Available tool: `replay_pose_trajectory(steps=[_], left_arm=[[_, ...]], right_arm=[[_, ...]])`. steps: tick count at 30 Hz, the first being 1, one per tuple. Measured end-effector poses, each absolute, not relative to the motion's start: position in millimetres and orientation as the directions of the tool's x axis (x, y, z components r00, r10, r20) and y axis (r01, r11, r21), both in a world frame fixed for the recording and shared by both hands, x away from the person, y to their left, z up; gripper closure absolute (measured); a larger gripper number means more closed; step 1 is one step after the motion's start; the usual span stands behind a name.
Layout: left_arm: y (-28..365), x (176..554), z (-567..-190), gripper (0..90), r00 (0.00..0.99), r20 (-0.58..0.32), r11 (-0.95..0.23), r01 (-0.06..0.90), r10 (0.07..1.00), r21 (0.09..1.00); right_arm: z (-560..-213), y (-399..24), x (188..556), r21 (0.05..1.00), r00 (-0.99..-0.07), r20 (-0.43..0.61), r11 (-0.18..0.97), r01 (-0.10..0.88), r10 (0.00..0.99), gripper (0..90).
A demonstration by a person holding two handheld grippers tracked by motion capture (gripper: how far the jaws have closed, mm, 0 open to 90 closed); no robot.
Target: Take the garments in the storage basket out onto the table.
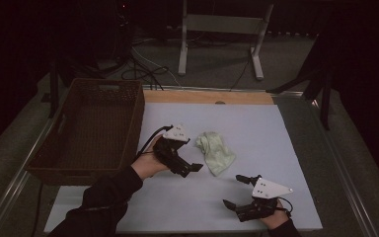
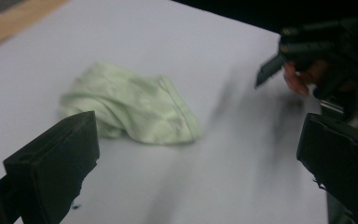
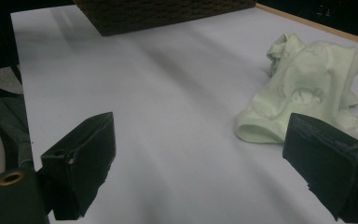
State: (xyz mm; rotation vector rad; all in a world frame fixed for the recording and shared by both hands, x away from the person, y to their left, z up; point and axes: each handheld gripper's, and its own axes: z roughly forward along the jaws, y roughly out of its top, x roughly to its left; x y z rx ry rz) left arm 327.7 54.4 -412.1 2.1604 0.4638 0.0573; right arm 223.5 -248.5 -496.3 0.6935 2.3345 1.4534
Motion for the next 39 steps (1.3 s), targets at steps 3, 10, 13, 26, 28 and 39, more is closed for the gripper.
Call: replay_pose_trajectory(steps=[3,10,13,26,28,39], left_arm=[[57.5,320.7,-419.7,0.0,0.934,-0.131,-0.536,0.301,0.333,0.789],[63.9,303.9,-437.2,0.0,0.942,-0.137,-0.551,0.293,0.306,0.781],[67.9,297.8,-445.5,0.0,0.943,-0.145,-0.552,0.295,0.3,0.78],[85.8,270.0,-480.2,0.0,0.946,-0.155,-0.594,0.302,0.286,0.746],[90.5,265.5,-484.5,0.0,0.945,-0.163,-0.598,0.307,0.283,0.74],[117.1,243.5,-495.3,0.1,0.945,-0.161,-0.615,0.308,0.284,0.726]], right_arm=[[-496.6,-247.9,223.3,0.896,-0.837,-0.001,0.372,0.243,0.548,9.7],[-497.0,-247.5,223.6,0.895,-0.837,-0.002,0.375,0.243,0.547,9.7],[-497.1,-247.4,223.8,0.895,-0.837,-0.005,0.376,0.24,0.547,9.7],[-497.0,-246.0,223.3,0.893,-0.837,-0.005,0.379,0.243,0.546,9.7],[-496.9,-245.9,223.3,0.893,-0.838,-0.004,0.378,0.243,0.546,9.7],[-497.2,-244.8,223.0,0.893,-0.838,-0.008,0.382,0.24,0.546,9.7]])
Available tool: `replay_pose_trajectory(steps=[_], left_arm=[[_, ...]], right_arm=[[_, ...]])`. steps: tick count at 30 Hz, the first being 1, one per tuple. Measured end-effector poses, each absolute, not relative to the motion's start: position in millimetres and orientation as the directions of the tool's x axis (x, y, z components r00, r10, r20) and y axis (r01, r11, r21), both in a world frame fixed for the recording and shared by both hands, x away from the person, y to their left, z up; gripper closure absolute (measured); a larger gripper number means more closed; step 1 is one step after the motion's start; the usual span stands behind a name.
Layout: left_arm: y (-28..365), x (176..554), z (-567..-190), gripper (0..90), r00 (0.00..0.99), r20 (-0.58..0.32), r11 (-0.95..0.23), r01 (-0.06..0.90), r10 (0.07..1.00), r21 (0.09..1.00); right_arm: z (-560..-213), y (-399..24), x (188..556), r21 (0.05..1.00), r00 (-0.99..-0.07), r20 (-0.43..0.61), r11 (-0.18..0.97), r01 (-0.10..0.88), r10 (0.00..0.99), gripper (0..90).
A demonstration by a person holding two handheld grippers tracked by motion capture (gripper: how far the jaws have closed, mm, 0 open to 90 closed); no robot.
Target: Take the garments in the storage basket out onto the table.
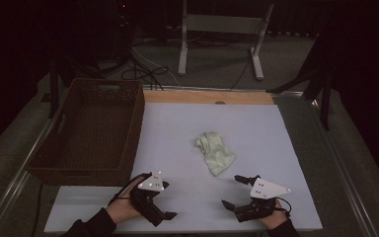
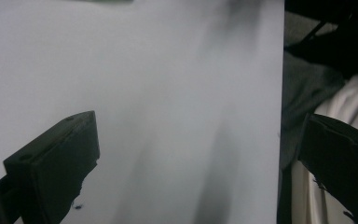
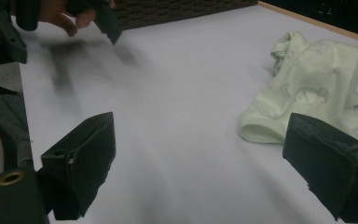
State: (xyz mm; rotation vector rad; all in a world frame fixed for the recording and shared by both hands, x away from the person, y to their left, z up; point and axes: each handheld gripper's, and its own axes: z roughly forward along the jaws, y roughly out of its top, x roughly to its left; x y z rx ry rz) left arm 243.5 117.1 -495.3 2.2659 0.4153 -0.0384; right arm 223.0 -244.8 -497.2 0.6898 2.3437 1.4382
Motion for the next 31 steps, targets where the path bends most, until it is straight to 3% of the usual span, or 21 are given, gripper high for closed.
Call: replay_pose_trajectory(steps=[20,31], left_arm=[[163.4,219.1,-495.9,0.1,0.933,-0.187,-0.589,0.341,0.308,0.733],[168.7,218.4,-497.9,0.1,0.931,-0.169,-0.588,0.338,0.324,0.735]], right_arm=[[-498.0,-245.1,223.7,0.89,-0.836,-0.011,0.387,0.242,0.549,9.7],[-498.7,-245.3,223.0,0.885,-0.835,-0.016,0.397,0.244,0.55,9.7]])
